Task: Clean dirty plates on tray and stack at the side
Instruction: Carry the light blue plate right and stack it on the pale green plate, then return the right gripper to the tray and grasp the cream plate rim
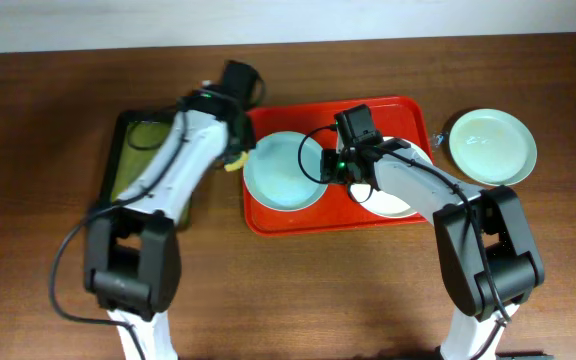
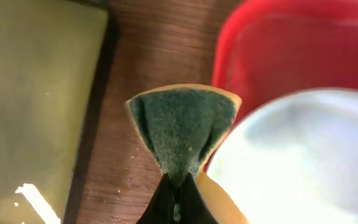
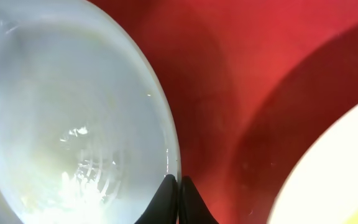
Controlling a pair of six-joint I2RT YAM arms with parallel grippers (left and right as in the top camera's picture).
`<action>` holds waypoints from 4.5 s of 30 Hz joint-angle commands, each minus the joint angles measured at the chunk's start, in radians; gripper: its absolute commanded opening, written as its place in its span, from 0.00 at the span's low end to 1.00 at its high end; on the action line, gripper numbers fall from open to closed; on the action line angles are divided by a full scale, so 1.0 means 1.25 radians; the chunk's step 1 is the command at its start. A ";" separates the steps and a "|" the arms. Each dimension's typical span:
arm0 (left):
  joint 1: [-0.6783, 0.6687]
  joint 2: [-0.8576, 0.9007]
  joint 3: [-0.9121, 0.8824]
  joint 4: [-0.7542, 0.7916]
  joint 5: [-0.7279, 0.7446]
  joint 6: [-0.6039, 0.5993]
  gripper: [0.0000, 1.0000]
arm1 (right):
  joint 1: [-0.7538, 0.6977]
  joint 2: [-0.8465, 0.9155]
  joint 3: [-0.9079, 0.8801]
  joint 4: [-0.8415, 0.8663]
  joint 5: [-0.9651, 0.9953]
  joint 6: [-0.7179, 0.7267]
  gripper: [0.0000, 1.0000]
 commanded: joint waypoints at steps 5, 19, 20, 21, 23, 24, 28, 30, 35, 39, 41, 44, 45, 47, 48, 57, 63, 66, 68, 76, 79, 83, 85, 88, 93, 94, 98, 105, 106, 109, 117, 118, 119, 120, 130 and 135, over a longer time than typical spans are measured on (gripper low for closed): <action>0.089 -0.026 -0.018 0.088 0.081 -0.004 0.00 | 0.034 -0.225 0.060 -0.130 0.378 -0.280 0.04; 0.087 -0.026 -0.021 0.121 0.066 -0.004 0.00 | 0.327 -0.261 0.062 0.204 1.083 -1.013 0.04; 0.087 -0.026 -0.021 0.121 0.071 -0.004 0.00 | 0.320 -0.261 0.062 0.203 1.083 -0.933 0.04; 0.087 -0.026 -0.021 0.124 0.071 -0.004 0.00 | 0.303 -0.261 0.062 0.184 1.082 -0.861 0.04; 0.085 -0.026 -0.021 0.126 0.071 -0.004 0.00 | 0.233 -0.261 0.062 0.072 1.011 -0.670 0.04; 0.084 -0.026 -0.021 0.126 0.071 -0.004 0.00 | 0.184 -0.261 0.062 -0.020 0.911 -0.547 0.04; 0.075 -0.026 -0.021 0.136 0.071 -0.004 0.00 | -0.016 -0.318 0.076 -0.127 0.451 -0.309 0.04; 0.059 -0.026 -0.021 0.148 0.070 -0.004 0.00 | -0.190 -0.336 0.076 -0.134 0.265 -0.241 0.04; 0.041 -0.026 -0.021 0.168 0.070 -0.004 0.00 | -0.465 -0.306 0.075 -0.207 0.081 -0.227 0.68; 0.039 -0.026 -0.021 0.168 0.070 -0.004 0.00 | -0.540 -0.221 0.074 -0.366 0.092 -0.121 0.72; 0.039 -0.026 -0.021 0.168 0.070 -0.004 0.00 | -0.542 -0.191 0.057 -0.393 0.091 -0.052 0.80; 0.039 -0.026 -0.021 0.168 0.070 -0.004 0.00 | -0.542 -0.179 -0.003 -0.374 0.088 -0.018 0.79; 0.039 -0.026 -0.021 0.168 0.070 -0.004 0.00 | -0.542 -0.179 -0.026 -0.360 0.084 -0.003 0.69; 0.039 -0.026 -0.021 0.168 0.071 -0.004 0.00 | -0.542 -0.179 -0.055 -0.341 0.050 -0.004 0.54; 0.039 -0.026 -0.021 0.168 0.071 -0.004 0.00 | -0.542 -0.179 -0.075 -0.331 0.051 -0.004 0.54; 0.039 -0.026 -0.021 0.165 0.070 -0.004 0.00 | -0.542 -0.181 -0.148 -0.212 0.027 0.074 0.04; 0.039 -0.026 -0.021 0.165 0.070 -0.004 0.00 | -0.547 -0.203 0.068 -0.425 0.166 0.027 0.27; 0.039 -0.026 -0.021 0.165 0.070 -0.004 0.00 | -0.571 -0.199 0.017 -0.409 0.197 -0.070 0.29; 0.039 -0.026 -0.021 0.162 0.070 -0.004 0.00 | -0.599 -0.199 -0.034 -0.397 0.194 -0.083 0.31; 0.039 -0.026 -0.021 0.168 0.070 -0.004 0.00 | -0.623 -0.199 -0.165 -0.344 0.173 -0.083 0.43; 0.039 -0.026 -0.021 0.167 0.070 -0.004 0.00 | -0.657 -0.199 -0.209 -0.307 0.154 -0.083 0.43; 0.039 -0.026 -0.021 0.167 0.070 -0.004 0.00 | -0.660 -0.199 -0.273 -0.240 0.142 -0.083 0.36; 0.039 -0.026 -0.021 0.167 0.070 -0.004 0.00 | -0.660 -0.199 -0.282 -0.217 0.127 -0.083 0.06; 0.039 -0.026 -0.021 0.167 0.070 -0.004 0.00 | -0.660 -0.206 -0.235 -0.252 0.128 -0.083 0.04; 0.039 -0.026 -0.021 0.168 0.070 -0.004 0.00 | -0.657 -0.317 -0.042 -0.363 -0.029 -0.152 0.04; 0.039 -0.026 -0.021 0.168 0.070 -0.004 0.00 | -0.657 -0.333 -0.010 -0.356 -0.060 -0.152 0.04; 0.039 -0.026 -0.021 0.168 0.070 -0.004 0.00 | -0.658 -0.334 0.031 -0.214 -0.037 -0.151 0.04; 0.039 -0.026 -0.021 0.168 0.064 -0.004 0.00 | -0.659 -0.145 0.030 -0.029 0.227 -0.007 0.04; 0.039 -0.026 -0.021 0.168 0.064 -0.004 0.00 | -0.659 -0.126 0.030 -0.012 0.227 -0.007 0.05; 0.039 -0.026 -0.021 0.172 0.064 -0.004 0.00 | -0.659 -0.122 0.032 -0.001 0.226 -0.014 0.53; 0.039 -0.026 -0.021 0.174 0.068 -0.004 0.00 | -0.600 -0.224 0.043 -0.260 -0.133 -0.050 0.70; 0.039 -0.026 -0.021 0.172 0.068 -0.004 0.00 | -0.564 -0.215 0.021 -0.291 -0.125 -0.050 0.68; 0.039 -0.026 -0.021 0.170 0.068 -0.004 0.00 | -0.534 -0.215 0.001 -0.303 -0.114 -0.051 0.68; 0.039 -0.026 -0.021 0.168 0.068 -0.004 0.00 | -0.497 -0.215 -0.022 -0.317 -0.111 -0.052 0.66; 0.039 -0.026 -0.021 0.168 0.068 -0.004 0.00 | -0.315 -0.213 -0.160 -0.257 0.072 0.137 0.52; 0.039 -0.026 -0.021 0.168 0.068 -0.004 0.00 | -0.315 -0.170 -0.164 -0.239 0.131 0.179 0.52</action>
